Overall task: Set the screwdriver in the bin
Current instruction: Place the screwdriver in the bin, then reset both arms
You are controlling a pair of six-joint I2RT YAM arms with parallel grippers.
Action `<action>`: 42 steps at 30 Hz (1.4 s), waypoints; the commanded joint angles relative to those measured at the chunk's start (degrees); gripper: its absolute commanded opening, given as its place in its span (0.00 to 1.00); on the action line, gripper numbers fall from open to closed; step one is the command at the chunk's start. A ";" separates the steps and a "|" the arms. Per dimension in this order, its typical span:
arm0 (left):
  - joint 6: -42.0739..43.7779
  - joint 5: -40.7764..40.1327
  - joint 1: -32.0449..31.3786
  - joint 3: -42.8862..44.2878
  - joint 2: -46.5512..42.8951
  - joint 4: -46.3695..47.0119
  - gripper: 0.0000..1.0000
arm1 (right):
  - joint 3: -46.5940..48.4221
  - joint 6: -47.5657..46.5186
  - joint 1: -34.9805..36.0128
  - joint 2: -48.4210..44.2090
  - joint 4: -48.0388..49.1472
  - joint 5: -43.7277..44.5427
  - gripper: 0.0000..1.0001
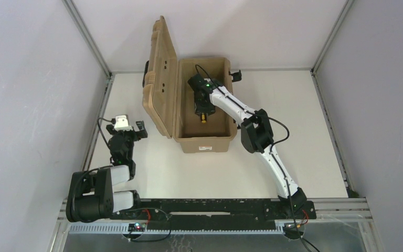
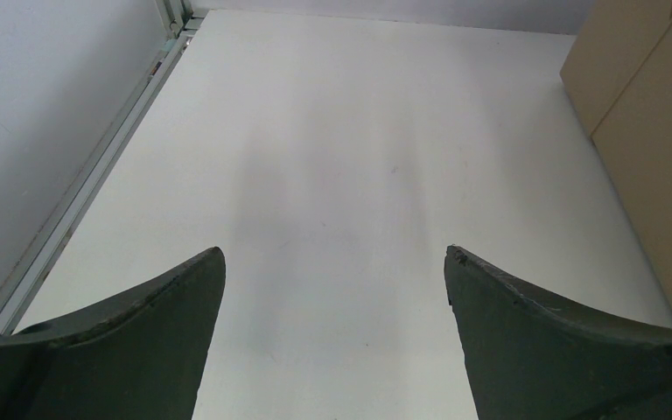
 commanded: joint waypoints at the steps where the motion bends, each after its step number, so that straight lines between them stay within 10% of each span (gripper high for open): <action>1: 0.86 0.68 0.22 0.81 -0.45 2.17 1.00 | 0.87 0.30 -0.22 -0.28 1.28 0.44 0.56; 6: 0.86 0.67 0.15 0.76 -0.45 2.17 1.00 | 0.87 -0.43 -0.23 -1.57 2.21 0.66 0.59; 15: 0.86 0.69 0.17 0.72 -0.44 2.17 1.00 | 1.41 -3.64 0.68 -5.70 3.73 5.48 0.95; 42: 0.86 0.67 0.17 0.74 -0.44 2.17 1.00 | 3.88 -22.44 3.72 -17.51 14.43 16.68 1.00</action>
